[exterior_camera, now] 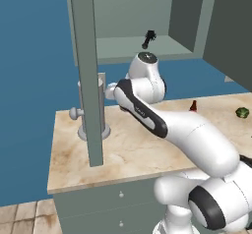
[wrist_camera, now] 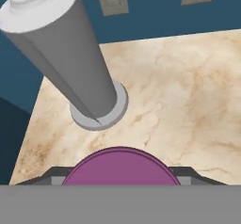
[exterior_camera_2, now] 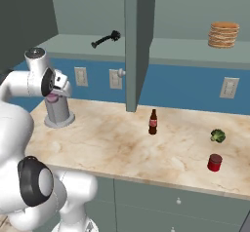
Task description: Pick the jam and jam from the counter and place them in the cabinets closest to them.
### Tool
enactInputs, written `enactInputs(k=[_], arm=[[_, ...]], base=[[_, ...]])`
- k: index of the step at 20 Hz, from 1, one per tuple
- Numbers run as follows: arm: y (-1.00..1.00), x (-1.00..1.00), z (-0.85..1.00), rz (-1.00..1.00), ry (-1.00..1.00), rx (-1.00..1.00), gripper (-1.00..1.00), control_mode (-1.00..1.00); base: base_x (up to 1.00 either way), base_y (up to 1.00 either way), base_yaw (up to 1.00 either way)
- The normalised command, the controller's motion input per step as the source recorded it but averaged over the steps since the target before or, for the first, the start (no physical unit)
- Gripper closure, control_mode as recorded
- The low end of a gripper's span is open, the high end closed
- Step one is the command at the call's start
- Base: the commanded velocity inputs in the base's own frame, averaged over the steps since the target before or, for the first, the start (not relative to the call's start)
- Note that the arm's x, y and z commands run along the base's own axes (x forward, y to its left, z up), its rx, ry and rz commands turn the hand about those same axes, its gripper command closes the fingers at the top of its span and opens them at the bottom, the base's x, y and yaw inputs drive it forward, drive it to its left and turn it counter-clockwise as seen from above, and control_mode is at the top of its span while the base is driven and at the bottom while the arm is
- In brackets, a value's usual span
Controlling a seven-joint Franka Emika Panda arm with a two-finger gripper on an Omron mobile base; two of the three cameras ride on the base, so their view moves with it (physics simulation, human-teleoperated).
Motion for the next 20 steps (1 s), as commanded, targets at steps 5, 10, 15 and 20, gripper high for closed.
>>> enactInputs(k=[5, 10, 15, 20], arm=[[-0.05, 0.00, 0.64, 0.01, -0.10, 0.01, 1.00, -1.00], [-0.15, -0.19, 0.47, 0.02, -0.24, 0.00, 1.00, -1.00], [-0.13, 0.01, 0.56, 0.01, -0.21, 0.00, 1.00, -1.00], [-0.11, 0.24, 0.53, 0.00, -0.09, 0.02, 1.00, -1.00]], base=[[0.00, 0.00, 0.00], [0.00, 0.00, 0.00], [0.00, 0.00, 0.00], [0.00, 0.00, 0.00]])
